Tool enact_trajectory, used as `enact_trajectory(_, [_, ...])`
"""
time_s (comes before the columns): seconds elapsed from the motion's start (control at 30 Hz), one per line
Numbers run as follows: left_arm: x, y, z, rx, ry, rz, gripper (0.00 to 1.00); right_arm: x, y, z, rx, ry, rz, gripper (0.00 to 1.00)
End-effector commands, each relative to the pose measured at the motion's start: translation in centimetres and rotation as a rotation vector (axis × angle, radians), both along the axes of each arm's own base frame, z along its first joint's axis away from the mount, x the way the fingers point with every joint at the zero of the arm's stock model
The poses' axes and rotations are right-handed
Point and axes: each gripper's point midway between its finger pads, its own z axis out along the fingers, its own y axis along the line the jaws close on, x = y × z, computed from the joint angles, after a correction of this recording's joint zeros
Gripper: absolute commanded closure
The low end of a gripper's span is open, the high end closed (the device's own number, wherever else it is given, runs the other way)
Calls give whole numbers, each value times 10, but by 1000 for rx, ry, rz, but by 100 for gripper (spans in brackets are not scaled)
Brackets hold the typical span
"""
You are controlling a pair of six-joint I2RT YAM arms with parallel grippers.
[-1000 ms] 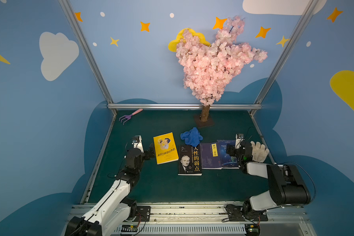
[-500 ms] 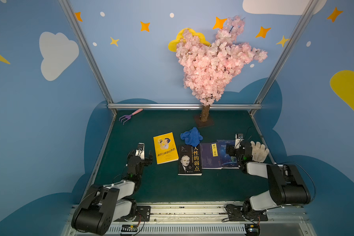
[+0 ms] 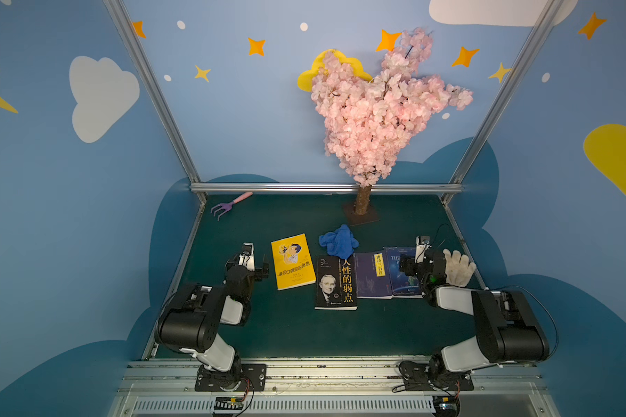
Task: Wipe the cover of the book
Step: Reset both arms
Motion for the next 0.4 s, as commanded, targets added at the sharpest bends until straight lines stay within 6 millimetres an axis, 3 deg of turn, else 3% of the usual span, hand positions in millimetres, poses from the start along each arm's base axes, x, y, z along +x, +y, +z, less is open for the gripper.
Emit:
enact_trajectory(0.0, [1,-4,5,-5,-31,-21,0,5,1,13,-3,-29,9,6])
enact_trajectory(0.37, [10,-5,-1,-43,44,-64,0,5,1,13,-1,-29,8,6])
